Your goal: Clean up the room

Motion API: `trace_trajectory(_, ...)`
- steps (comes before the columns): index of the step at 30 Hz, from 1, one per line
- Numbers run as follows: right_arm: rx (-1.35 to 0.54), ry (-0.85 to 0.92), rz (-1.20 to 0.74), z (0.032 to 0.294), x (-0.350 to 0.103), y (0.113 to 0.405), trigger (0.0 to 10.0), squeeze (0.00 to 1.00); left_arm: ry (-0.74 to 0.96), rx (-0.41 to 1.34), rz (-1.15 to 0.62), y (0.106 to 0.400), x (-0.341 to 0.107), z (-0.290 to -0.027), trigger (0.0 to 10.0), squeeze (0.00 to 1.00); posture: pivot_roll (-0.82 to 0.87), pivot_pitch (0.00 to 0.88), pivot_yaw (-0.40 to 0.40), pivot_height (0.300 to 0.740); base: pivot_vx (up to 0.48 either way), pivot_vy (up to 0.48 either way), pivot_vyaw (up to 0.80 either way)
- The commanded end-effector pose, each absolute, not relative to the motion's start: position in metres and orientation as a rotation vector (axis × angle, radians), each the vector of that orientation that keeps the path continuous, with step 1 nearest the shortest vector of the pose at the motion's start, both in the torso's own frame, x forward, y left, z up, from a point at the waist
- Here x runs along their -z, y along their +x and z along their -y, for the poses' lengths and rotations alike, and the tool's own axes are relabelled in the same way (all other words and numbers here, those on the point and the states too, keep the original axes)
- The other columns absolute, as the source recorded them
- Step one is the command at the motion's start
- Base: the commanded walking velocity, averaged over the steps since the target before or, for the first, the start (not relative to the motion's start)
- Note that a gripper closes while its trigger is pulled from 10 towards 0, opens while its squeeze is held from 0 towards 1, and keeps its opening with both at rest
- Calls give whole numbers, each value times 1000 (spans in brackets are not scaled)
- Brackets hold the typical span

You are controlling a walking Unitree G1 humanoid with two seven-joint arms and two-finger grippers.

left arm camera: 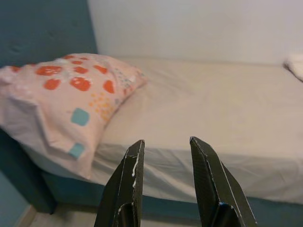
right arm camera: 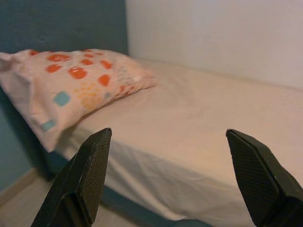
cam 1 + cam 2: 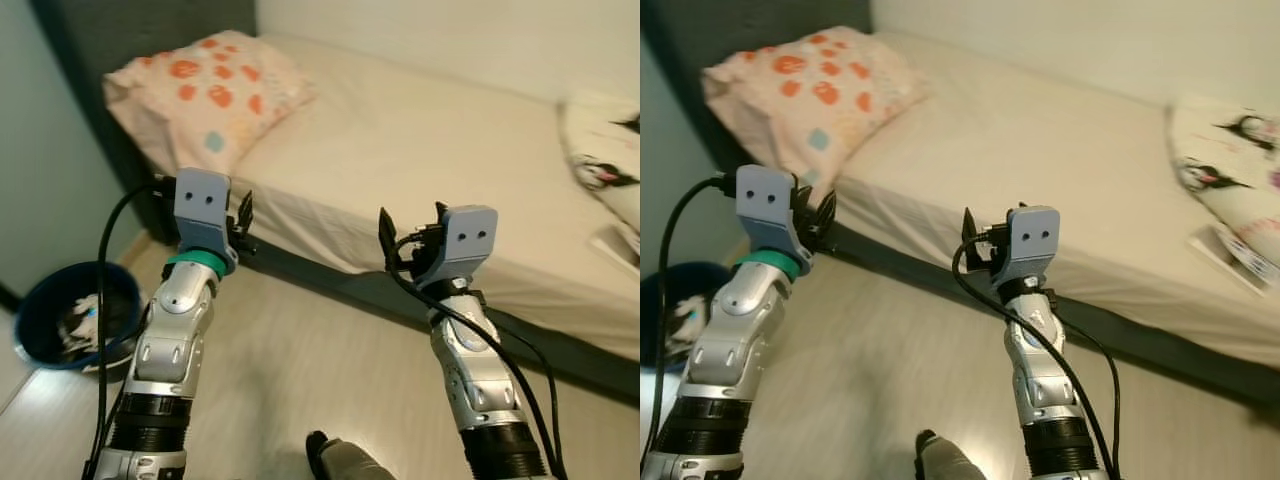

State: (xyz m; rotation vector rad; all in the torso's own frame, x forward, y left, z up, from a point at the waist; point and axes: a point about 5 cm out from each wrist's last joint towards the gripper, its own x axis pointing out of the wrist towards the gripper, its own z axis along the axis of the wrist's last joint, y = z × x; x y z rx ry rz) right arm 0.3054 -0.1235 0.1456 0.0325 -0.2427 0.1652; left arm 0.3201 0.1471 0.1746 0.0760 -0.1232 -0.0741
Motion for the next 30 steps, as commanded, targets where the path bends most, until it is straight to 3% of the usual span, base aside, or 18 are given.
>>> trace_trajectory(1,-150,30,225,128,-142,304,10000,0,61,83,109,321,-171,-144,10000,0,-102,49,23,734,0,0,-788)
trace_trajectory(30,-153,29,223,129,-142,304,10000,0,50,99,118,324,-172,-139,10000,0,-106,49,21,734,0,0,-788)
